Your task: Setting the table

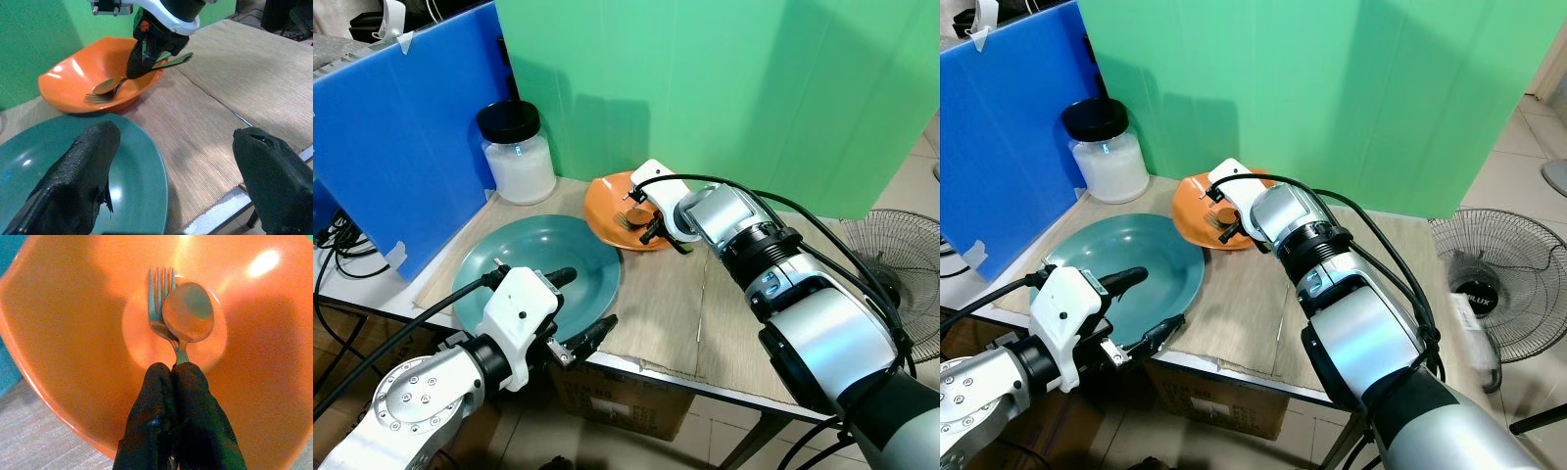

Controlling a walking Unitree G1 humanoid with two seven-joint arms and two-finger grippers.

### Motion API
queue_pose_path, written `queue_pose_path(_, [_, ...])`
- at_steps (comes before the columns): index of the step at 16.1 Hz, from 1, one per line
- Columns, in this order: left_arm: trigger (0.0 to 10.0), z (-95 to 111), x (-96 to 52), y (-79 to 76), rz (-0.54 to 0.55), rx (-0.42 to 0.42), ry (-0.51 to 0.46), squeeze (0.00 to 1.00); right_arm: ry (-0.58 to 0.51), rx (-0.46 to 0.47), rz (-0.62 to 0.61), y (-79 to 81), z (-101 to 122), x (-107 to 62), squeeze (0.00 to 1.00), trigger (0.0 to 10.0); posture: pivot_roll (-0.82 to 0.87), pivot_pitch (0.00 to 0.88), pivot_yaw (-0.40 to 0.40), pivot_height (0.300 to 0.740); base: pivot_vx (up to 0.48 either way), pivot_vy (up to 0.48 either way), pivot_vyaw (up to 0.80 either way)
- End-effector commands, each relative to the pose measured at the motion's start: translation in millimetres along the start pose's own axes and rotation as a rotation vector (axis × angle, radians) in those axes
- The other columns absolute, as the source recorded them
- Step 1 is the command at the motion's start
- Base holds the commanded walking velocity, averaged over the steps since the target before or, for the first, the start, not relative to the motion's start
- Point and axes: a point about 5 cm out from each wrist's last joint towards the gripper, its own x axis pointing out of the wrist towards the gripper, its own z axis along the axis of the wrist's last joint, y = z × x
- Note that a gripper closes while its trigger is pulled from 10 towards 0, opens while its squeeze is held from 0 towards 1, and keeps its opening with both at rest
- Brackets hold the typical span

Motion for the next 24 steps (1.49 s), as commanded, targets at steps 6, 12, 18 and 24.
queue_pose_path(6, [10.0,2,-0.3,4.5,0.011,0.019,-0.005,0.00,-0.154,0.122,0.000,-15.8,23,-18.9,0.00,0.0,0.00,0.000,0.050,0.740,0.000,0.000,0.00])
queue_pose_path(12, [10.0,2,1.9,3.4,0.004,0.021,-0.005,0.00,-0.137,-0.002,-0.062,-12.2,20,-12.6,1.00,10.0,0.00,0.000,0.051,0.740,0.000,0.000,0.00])
queue_pose_path(18, [10.0,1,1.8,2.1,0.003,0.017,-0.004,0.00,-0.067,-0.054,-0.038,-7.2,9,-7.0,1.00,10.0,0.00,0.000,0.047,0.740,0.000,0.000,0.00])
queue_pose_path(24, [10.0,2,2.9,2.2,-0.002,0.018,-0.006,0.00,0.024,-0.094,-0.034,-3.3,-5,0.7,0.00,10.0,0.00,0.000,0.050,0.740,0.000,0.000,0.00])
